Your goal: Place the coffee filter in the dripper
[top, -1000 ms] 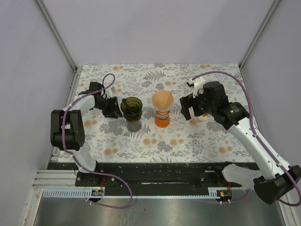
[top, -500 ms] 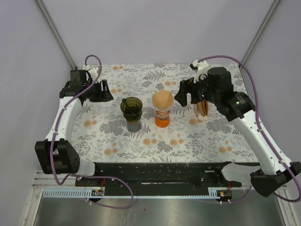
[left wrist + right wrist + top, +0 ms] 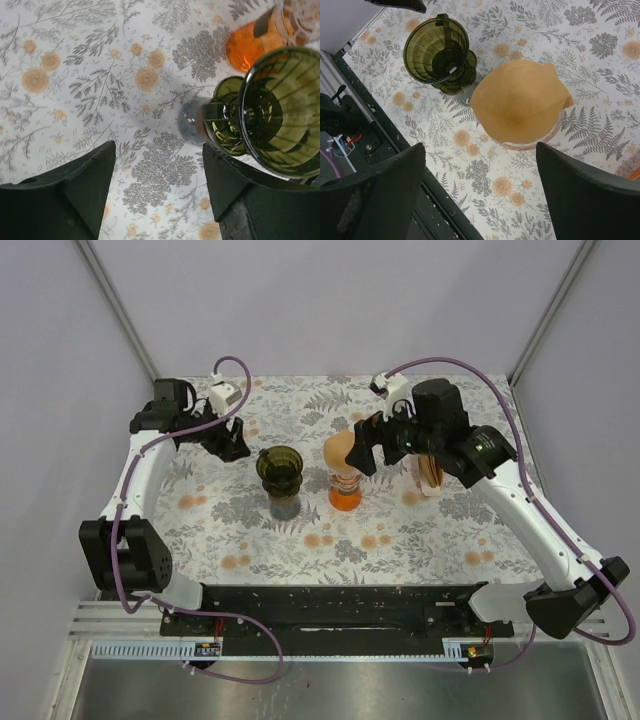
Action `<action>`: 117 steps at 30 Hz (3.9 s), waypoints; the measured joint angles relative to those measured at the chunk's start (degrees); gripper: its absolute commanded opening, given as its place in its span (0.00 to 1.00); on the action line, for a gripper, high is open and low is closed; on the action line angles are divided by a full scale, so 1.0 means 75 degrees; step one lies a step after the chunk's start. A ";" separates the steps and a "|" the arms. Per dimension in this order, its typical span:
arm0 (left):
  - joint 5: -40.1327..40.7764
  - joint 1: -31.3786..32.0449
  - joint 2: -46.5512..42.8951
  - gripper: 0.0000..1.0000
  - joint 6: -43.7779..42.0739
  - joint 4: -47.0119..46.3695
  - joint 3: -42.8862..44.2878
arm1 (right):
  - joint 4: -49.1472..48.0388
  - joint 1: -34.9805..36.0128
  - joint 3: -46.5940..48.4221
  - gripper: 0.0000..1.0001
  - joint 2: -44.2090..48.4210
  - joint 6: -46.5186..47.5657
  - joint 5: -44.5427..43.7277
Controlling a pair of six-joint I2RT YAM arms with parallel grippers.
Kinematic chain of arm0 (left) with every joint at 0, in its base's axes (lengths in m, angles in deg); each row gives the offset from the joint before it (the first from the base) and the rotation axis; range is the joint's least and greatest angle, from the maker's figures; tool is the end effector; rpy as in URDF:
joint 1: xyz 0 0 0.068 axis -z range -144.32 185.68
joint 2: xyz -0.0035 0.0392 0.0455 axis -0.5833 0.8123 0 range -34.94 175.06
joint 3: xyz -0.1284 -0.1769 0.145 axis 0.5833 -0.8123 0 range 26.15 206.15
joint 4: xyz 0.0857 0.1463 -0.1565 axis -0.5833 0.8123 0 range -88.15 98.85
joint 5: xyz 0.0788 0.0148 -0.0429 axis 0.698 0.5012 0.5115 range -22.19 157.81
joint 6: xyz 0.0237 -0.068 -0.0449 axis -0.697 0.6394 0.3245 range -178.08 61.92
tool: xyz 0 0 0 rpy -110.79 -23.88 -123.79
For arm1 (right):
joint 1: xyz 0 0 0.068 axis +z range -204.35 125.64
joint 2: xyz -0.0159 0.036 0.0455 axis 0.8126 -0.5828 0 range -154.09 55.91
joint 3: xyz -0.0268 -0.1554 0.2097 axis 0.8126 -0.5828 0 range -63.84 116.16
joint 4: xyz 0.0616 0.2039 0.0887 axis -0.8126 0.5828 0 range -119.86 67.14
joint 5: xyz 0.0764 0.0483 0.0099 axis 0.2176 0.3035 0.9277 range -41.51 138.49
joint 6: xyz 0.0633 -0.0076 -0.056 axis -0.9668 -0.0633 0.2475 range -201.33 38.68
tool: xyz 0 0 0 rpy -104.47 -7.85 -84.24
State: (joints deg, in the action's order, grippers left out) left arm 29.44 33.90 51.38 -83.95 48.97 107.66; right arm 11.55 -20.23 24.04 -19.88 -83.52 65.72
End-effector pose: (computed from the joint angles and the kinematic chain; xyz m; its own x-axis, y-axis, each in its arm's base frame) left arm 0.3030 -0.0369 0.3038 -0.5516 0.3251 -0.7682 0.6657 0.7265 -0.1706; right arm 0.2187 0.1748 0.3909 -0.4338 -0.2499 -0.8657 -0.7336 0.6557 0.1783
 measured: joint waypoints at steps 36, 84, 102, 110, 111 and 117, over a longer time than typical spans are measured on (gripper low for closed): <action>-0.1789 0.0356 0.0414 0.69 -0.6642 0.1373 -0.0192 | 0.0038 0.0003 -0.1064 0.99 0.0775 0.0466 0.0315; 0.1195 0.2384 0.0143 0.51 -0.2978 0.0146 0.0044 | 0.0058 0.0003 -0.1323 0.99 0.0868 0.0548 0.0169; 0.1536 0.2116 -0.0017 0.52 -0.3022 0.0367 -0.0041 | 0.0061 0.0003 -0.1381 0.99 0.1029 0.0554 0.0009; 0.1588 0.2084 -0.0149 0.48 -0.3048 0.0405 -0.0076 | 0.0064 0.0003 -0.1381 0.99 0.1040 0.0574 -0.0012; 0.1588 0.2084 -0.0163 0.47 -0.3054 0.0411 -0.0076 | 0.0064 0.0003 -0.1381 0.99 0.1040 0.0577 -0.0012; 0.1609 0.2043 -0.0192 0.36 -0.3115 0.0533 -0.0073 | 0.0067 0.0003 -0.1431 0.99 0.1040 0.0577 -0.0020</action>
State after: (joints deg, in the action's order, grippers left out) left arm 41.50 49.22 49.94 -107.32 52.97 107.12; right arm 12.06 -20.20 13.31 -12.08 -79.19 65.57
